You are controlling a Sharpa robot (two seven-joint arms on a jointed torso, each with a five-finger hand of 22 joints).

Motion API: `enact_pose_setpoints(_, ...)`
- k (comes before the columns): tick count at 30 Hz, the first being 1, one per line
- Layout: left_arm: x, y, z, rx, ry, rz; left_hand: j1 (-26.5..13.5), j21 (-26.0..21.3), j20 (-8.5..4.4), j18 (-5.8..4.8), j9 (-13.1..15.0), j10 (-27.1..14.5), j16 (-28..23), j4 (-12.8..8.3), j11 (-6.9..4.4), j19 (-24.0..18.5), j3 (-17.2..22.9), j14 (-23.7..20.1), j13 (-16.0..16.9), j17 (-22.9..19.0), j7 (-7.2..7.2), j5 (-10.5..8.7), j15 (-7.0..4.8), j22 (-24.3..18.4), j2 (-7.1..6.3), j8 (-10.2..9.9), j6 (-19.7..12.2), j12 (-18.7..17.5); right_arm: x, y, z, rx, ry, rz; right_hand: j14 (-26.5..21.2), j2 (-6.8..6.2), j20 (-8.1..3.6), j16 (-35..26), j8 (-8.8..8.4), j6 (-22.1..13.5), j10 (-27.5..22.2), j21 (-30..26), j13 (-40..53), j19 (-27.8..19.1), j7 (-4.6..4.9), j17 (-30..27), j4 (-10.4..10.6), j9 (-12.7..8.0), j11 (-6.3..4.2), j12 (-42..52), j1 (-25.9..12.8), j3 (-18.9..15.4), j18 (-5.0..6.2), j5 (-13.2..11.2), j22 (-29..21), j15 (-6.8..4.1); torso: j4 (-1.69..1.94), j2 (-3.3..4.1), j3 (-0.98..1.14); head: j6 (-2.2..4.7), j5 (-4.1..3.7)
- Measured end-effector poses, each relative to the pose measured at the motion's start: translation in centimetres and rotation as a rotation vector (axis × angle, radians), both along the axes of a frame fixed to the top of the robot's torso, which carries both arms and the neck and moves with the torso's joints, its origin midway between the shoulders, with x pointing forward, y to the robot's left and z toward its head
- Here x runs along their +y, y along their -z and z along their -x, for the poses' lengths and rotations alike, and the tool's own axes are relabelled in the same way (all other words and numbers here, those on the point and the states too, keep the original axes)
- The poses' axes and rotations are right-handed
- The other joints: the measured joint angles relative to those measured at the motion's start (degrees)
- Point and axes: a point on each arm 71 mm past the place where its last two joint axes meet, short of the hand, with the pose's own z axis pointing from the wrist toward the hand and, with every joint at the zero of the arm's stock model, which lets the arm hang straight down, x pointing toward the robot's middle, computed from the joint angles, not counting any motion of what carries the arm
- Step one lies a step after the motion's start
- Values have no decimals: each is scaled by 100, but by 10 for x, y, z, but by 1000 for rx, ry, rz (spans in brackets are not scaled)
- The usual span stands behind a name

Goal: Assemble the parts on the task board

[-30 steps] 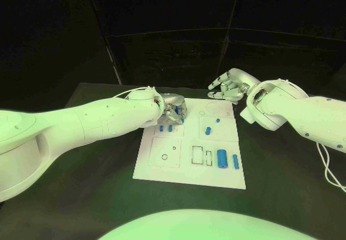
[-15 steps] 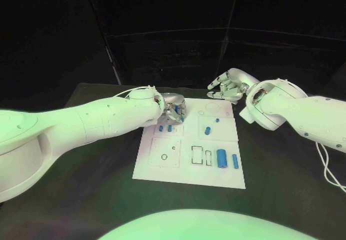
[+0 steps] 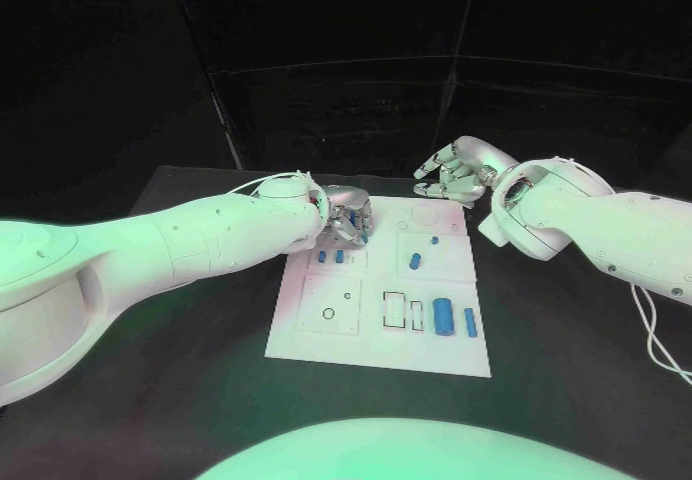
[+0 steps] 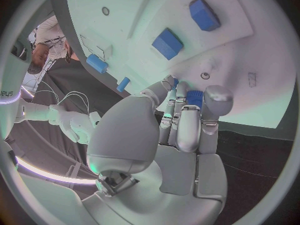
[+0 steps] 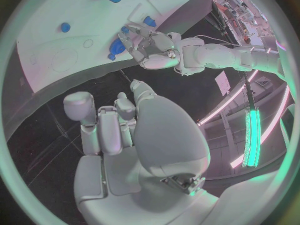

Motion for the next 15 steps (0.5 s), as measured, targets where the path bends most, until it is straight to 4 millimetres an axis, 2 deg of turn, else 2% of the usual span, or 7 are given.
enact_pose_setpoints(11, -8, 1, 1, 1, 7, 4, 0, 0, 0, 1, 0, 19, 0, 16, 18, 0, 48, 0, -30, -19, -3, 0, 0, -1, 0, -10, 2, -1, 0, 0, 0, 0, -1, 0, 0, 0, 0, 0, 0, 0, 0, 0, 0, 0, 0, 0, 0, 0, 0, 0, 0, 0, 0, 0, 0, 0, 4, 0, -1, -6, -5)
enact_pose_setpoints(15, -8, 1, 1, -1, 5, 2, 0, 0, 0, 1, 10, 149, 0, 31, -25, 0, 146, 0, -46, -19, -45, 0, 0, 13, 0, -23, 153, -69, 0, 0, 0, 0, -1, 0, 0, 0, 0, 0, 0, 0, 0, 0, 0, 0, 0, -1, 0, 0, 0, 0, 0, 0, 0, 0, 0, 0, 4, 0, -1, -9, -12)
